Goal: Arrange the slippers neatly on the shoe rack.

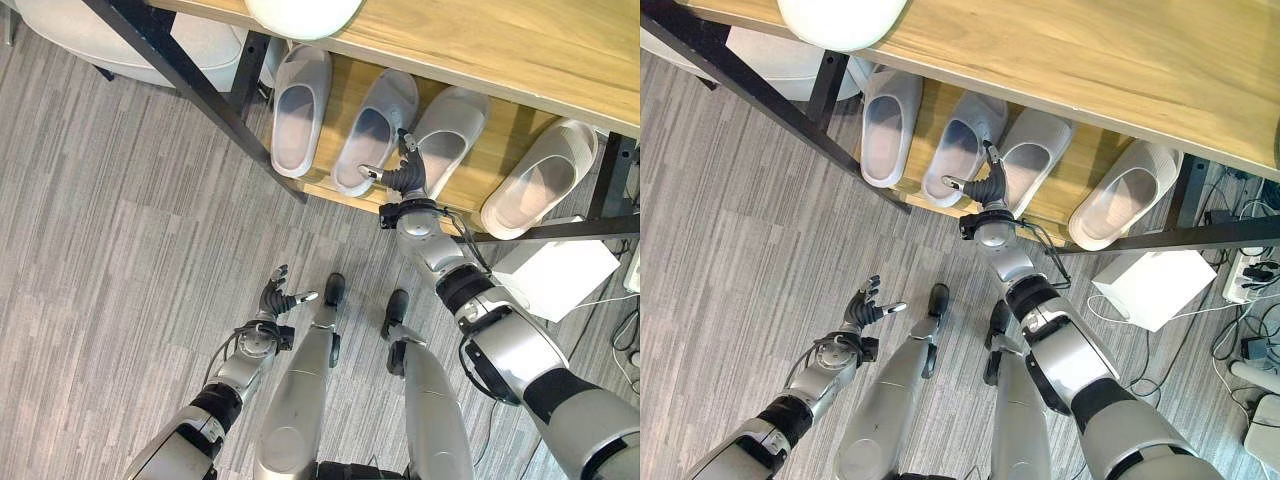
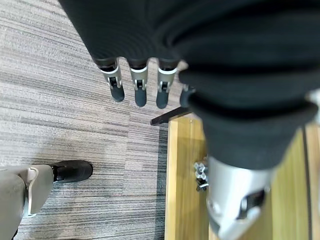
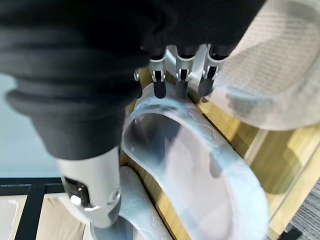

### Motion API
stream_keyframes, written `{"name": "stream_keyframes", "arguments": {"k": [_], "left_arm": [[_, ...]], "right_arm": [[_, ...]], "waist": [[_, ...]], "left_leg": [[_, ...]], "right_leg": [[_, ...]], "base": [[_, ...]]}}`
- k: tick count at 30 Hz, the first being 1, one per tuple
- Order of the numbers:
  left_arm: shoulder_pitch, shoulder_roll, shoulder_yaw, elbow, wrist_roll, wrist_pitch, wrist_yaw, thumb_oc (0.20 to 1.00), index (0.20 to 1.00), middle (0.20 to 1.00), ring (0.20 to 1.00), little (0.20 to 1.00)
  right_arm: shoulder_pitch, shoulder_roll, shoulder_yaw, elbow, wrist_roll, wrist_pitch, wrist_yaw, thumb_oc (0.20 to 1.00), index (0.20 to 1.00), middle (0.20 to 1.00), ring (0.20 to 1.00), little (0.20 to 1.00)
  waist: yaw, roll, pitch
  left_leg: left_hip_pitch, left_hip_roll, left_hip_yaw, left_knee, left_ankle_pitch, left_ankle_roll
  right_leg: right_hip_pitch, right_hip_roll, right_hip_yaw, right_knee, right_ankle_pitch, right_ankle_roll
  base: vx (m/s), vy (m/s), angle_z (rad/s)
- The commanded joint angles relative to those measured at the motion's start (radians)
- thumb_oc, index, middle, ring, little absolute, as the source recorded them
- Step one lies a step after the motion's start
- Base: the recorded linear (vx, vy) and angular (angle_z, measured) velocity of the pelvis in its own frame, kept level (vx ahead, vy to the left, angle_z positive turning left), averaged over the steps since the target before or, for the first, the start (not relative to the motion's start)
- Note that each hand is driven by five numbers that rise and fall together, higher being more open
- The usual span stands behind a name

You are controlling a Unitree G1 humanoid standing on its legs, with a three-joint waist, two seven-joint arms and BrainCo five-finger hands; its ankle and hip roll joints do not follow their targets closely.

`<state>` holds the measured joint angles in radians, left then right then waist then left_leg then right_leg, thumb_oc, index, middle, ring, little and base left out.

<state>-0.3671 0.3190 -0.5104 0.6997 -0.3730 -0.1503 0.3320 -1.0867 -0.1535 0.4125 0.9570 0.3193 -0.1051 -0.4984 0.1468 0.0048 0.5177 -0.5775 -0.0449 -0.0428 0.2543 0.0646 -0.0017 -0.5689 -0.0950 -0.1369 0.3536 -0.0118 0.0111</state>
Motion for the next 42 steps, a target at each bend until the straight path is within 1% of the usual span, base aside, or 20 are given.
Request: {"name": "stream_keyframes", "arguments": {"k": [1,6,10,13,18,21,22,25,27,28,31,32,34,37,40,41,42], "left_arm": [[0.001,-0.010,-0.018,-0.024,-0.006,-0.041,0.011,1.000,1.000,1.000,1.000,1.000],[-0.005,-0.009,-0.035,-0.022,-0.011,-0.046,0.002,1.000,1.000,1.000,1.000,1.000],[-0.012,-0.016,-0.044,-0.008,-0.015,-0.045,0.002,1.000,1.000,1.000,1.000,1.000],[-0.007,-0.020,-0.034,0.000,-0.007,-0.040,0.003,1.000,1.000,1.000,1.000,1.000],[0.004,-0.020,-0.029,0.008,-0.002,-0.038,-0.006,1.000,1.000,1.000,1.000,1.000],[0.024,-0.023,-0.010,0.023,0.016,-0.031,-0.021,1.000,1.000,1.000,1.000,1.000],[0.024,-0.023,-0.010,0.023,0.016,-0.031,-0.021,1.000,1.000,1.000,1.000,1.000],[0.052,-0.035,0.027,0.066,0.039,-0.015,-0.036,1.000,1.000,1.000,1.000,1.000],[0.093,-0.057,0.075,0.137,0.074,0.002,-0.062,1.000,1.000,1.000,1.000,1.000],[0.115,-0.062,0.101,0.155,0.096,0.006,-0.084,1.000,1.000,1.000,1.000,1.000],[0.147,-0.056,0.134,0.169,0.123,0.002,-0.113,1.000,1.000,1.000,1.000,1.000],[0.173,-0.051,0.152,0.168,0.143,0.001,-0.129,1.000,1.000,1.000,1.000,1.000],[0.195,-0.043,0.170,0.157,0.159,-0.004,-0.144,1.000,1.000,1.000,1.000,1.000],[0.221,-0.034,0.185,0.133,0.166,-0.014,-0.182,1.000,1.000,1.000,1.000,1.000],[0.241,-0.008,0.162,0.052,0.187,-0.017,-0.239,1.000,1.000,1.000,1.000,1.000],[0.238,0.006,0.129,0.023,0.219,-0.013,-0.273,1.000,1.000,1.000,1.000,1.000],[0.239,0.020,0.117,-0.003,0.225,-0.020,-0.288,1.000,1.000,1.000,1.000,1.000]], "right_arm": [[-0.052,0.003,-0.033,0.014,0.049,-0.029,0.012,1.000,1.000,1.000,1.000,1.000],[-0.139,0.008,-0.023,0.104,0.090,-0.027,0.044,1.000,1.000,1.000,1.000,1.000],[-0.165,0.021,-0.010,0.120,0.087,-0.029,0.048,1.000,1.000,1.000,1.000,1.000],[-0.095,0.034,-0.011,0.089,0.095,-0.034,0.048,1.000,1.000,1.000,1.000,1.000],[-0.019,0.032,-0.002,0.047,0.087,-0.025,0.066,1.000,1.000,1.000,1.000,1.000],[0.100,0.015,0.018,-0.064,0.044,-0.020,0.078,1.000,1.000,1.000,1.000,1.000],[0.100,0.015,0.018,-0.064,0.043,-0.020,0.078,1.000,1.000,1.000,1.000,1.000],[0.268,-0.007,0.066,-0.249,-0.023,-0.015,0.122,1.000,1.000,1.000,1.000,1.000],[0.493,-0.035,0.118,-0.429,-0.073,-0.025,0.217,1.000,1.000,1.000,1.000,1.000],[0.603,-0.073,0.135,-0.507,-0.098,-0.032,0.283,1.000,1.000,1.000,1.000,1.000],[0.737,-0.141,0.100,-0.577,-0.125,-0.039,0.339,1.000,1.000,1.000,1.000,1.000],[0.817,-0.181,0.071,-0.632,-0.157,-0.039,0.370,1.000,1.000,1.000,1.000,1.000],[0.910,-0.225,0.027,-0.688,-0.164,-0.055,0.400,1.000,1.000,1.000,1.000,1.000],[1.021,-0.269,-0.025,-0.732,-0.175,-0.063,0.442,1.000,1.000,1.000,1.000,1.000],[1.122,-0.298,-0.069,-0.755,-0.156,-0.057,0.494,1.000,1.000,1.000,1.000,1.000],[1.152,-0.306,-0.084,-0.753,-0.147,-0.055,0.508,1.000,1.000,1.000,1.000,1.000],[1.171,-0.310,-0.090,-0.747,-0.147,-0.054,0.523,1.000,1.000,1.000,1.000,1.000]], "waist": [[0.025,0.011,-0.002],[0.046,0.024,-0.002],[0.051,0.023,-0.004],[0.037,0.015,-0.012],[0.031,0.015,-0.024],[0.017,0.008,-0.053],[0.017,0.008,-0.053],[-0.007,-0.007,-0.099],[-0.040,-0.028,-0.167],[-0.055,-0.037,-0.204],[-0.079,-0.043,-0.249],[-0.090,-0.042,-0.275],[-0.108,-0.039,-0.303],[-0.128,-0.031,-0.340],[-0.148,-0.023,-0.371],[-0.158,-0.022,-0.378],[-0.163,-0.020,-0.384]], "left_leg": [[-0.035,-0.016,-0.009,0.062,-0.071,0.021],[-0.047,-0.023,-0.018,0.067,-0.071,0.022],[-0.043,-0.022,-0.020,0.068,-0.074,0.021],[-0.015,-0.018,-0.018,0.053,-0.071,0.019],[0.020,-0.013,-0.015,0.036,-0.069,0.017],[0.082,-0.006,-0.010,-0.004,-0.060,0.011],[0.083,-0.006,-0.010,-0.004,-0.060,0.011],[0.168,0.008,-0.003,-0.060,-0.048,0.004],[0.266,0.034,0.005,-0.146,-0.021,-0.009],[0.315,0.045,0.012,-0.189,-0.005,-0.017],[0.385,0.051,0.023,-0.240,0.008,-0.028],[0.423,0.056,0.034,-0.263,0.011,-0.033],[0.455,0.061,0.044,-0.290,0.019,-0.041],[0.494,0.067,0.060,-0.327,0.029,-0.052],[0.515,0.071,0.072,-0.342,0.028,-0.060],[0.524,0.074,0.081,-0.342,0.026,-0.061],[0.532,0.076,0.089,-0.342,0.023,-0.061]], "right_leg": [[0.072,-0.065,0.020,-0.023,-0.007,0.081],[0.060,-0.067,0.018,-0.010,-0.015,0.080],[0.058,-0.064,0.018,0.000,-0.022,0.078],[0.079,-0.064,0.022,-0.008,-0.017,0.079],[0.107,-0.062,0.028,-0.019,-0.014,0.079],[0.163,-0.060,0.032,-0.055,-0.003,0.082],[0.164,-0.060,0.032,-0.055,-0.003,0.082],[0.234,-0.057,0.032,-0.106,0.010,0.086],[0.316,-0.050,0.024,-0.190,0.030,0.095],[0.361,-0.041,0.022,-0.234,0.039,0.100],[0.416,-0.032,0.018,-0.285,0.053,0.106],[0.447,-0.028,0.019,-0.311,0.058,0.108],[0.473,-0.023,0.028,-0.338,0.068,0.111],[0.501,-0.016,0.034,-0.371,0.073,0.115],[0.525,-0.010,0.040,-0.401,0.081,0.117],[0.530,-0.007,0.046,-0.406,0.083,0.118],[0.534,-0.005,0.052,-0.410,0.083,0.117]], "base": [[0.00,0.000,0.00],[0.01,0.002,0.01],[0.02,0.004,0.04],[0.00,0.000,0.00],[0.00,-0.011,-0.05],[0.01,-0.019,-0.02],[0.03,-0.020,-0.05],[0.09,-0.041,-0.14],[0.18,-0.109,-0.21],[0.17,-0.119,-0.23],[0.10,-0.088,-0.22],[0.10,-0.075,-0.14],[0.07,-0.060,-0.14],[0.05,-0.049,-0.14],[0.02,-0.061,-0.11],[0.02,-0.056,-0.18],[0.05,-0.074,-0.16]]}}
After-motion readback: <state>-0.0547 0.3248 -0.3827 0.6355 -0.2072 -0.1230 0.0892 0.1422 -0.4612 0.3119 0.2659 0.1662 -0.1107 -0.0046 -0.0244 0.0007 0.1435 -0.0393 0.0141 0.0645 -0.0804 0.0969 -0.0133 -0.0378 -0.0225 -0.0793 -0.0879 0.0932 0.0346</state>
